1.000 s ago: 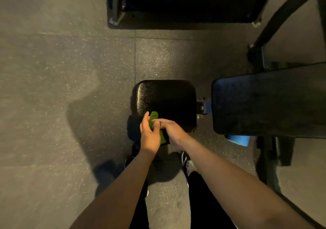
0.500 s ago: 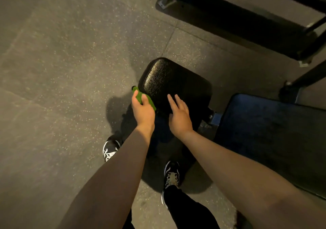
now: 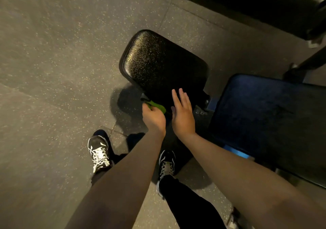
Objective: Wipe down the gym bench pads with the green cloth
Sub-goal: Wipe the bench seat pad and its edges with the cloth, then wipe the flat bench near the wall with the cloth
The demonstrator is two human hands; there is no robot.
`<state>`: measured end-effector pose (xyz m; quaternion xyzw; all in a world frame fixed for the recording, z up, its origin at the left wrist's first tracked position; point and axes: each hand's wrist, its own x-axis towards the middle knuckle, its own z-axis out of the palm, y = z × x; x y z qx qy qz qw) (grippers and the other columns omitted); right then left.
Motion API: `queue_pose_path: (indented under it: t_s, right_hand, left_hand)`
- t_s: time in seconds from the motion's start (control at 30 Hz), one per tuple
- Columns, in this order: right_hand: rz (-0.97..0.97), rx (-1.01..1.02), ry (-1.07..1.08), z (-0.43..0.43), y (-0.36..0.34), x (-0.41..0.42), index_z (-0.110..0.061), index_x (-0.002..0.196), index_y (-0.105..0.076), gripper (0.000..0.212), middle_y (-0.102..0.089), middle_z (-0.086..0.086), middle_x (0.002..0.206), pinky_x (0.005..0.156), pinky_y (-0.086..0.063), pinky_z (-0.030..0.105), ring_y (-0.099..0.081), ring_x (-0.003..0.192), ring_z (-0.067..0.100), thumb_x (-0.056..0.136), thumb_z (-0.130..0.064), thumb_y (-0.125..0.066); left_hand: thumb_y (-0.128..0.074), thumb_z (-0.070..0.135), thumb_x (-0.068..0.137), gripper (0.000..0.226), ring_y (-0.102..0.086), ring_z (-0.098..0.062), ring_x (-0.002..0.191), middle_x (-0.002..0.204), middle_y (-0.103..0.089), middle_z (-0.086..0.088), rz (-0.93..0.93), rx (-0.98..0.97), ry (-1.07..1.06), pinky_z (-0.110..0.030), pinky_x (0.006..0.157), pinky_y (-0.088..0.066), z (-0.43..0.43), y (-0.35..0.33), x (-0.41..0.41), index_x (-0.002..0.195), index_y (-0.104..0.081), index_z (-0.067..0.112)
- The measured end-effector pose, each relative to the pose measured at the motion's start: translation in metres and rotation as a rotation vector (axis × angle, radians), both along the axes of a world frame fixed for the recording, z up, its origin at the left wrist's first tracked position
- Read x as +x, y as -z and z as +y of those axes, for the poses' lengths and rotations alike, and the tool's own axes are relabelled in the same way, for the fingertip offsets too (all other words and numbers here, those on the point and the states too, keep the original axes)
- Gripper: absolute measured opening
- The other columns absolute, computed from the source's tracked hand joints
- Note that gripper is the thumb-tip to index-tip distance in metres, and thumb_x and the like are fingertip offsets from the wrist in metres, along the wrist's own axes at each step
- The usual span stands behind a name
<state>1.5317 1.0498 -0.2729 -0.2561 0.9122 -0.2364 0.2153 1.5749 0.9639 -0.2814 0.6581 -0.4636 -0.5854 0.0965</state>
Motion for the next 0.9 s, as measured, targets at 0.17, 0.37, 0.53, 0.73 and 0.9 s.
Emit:
queue_pose_path:
  t_s: [0.17,0.37,0.53,0.73,0.9]
  right_hand:
    - [-0.059,-0.039,0.027,0.006,0.007,-0.001,-0.030,0.157,-0.019,0.062,-0.009,-0.007,0.166,0.117,-0.006,0.020,0.001,0.152,0.010,0.104,-0.011,-0.045]
    - [-0.301,-0.073,0.184,-0.006,-0.035,0.018,-0.022,0.152,-0.038,0.051,-0.031,0.000,0.159,0.120,-0.020,0.028,-0.025,0.147,0.016,0.103,-0.010,-0.047]
    - [-0.569,-0.143,0.479,-0.041,-0.125,0.040,-0.023,0.143,-0.051,0.039,-0.050,-0.001,0.146,0.113,-0.037,0.032,-0.045,0.134,0.014,0.104,-0.023,-0.049]
    - [-0.630,-0.333,0.615,-0.143,-0.257,0.069,-0.019,0.140,-0.052,0.039,-0.055,0.005,0.138,0.108,-0.044,0.041,-0.053,0.124,0.019,0.102,-0.023,-0.052]
    - [-0.546,-0.412,0.633,-0.234,-0.350,0.073,-0.023,0.136,-0.055,0.037,-0.054,0.010,0.138,0.109,-0.043,0.037,-0.055,0.123,0.019,0.100,-0.028,-0.056]
  left_hand:
    - [-0.042,0.007,0.100,0.036,-0.060,-0.023,0.113,0.121,-0.064,-0.008,-0.074,0.044,0.194,-0.039,0.104,-0.047,0.008,-0.001,0.008,0.133,-0.057,0.011]
    - [-0.046,0.008,0.100,0.031,-0.062,-0.031,0.107,0.117,-0.065,-0.014,-0.085,0.217,0.676,-0.044,0.095,-0.052,0.016,-0.038,0.042,0.128,-0.059,0.004]
    - [-0.045,0.009,0.100,0.031,-0.059,-0.022,0.109,0.116,-0.061,0.000,-0.007,0.259,0.608,-0.046,0.101,-0.051,-0.042,-0.123,0.069,0.123,-0.056,0.027]
    - [-0.046,0.007,0.100,0.029,-0.059,-0.023,0.104,0.122,-0.058,-0.009,0.164,0.304,0.472,-0.047,0.086,-0.059,-0.147,-0.254,0.084,0.125,-0.051,0.021]
    - [-0.036,0.005,0.102,0.024,-0.062,-0.018,0.079,0.102,-0.060,-0.006,0.212,0.202,0.584,-0.033,0.059,-0.058,-0.238,-0.358,0.086,0.118,-0.039,0.022]
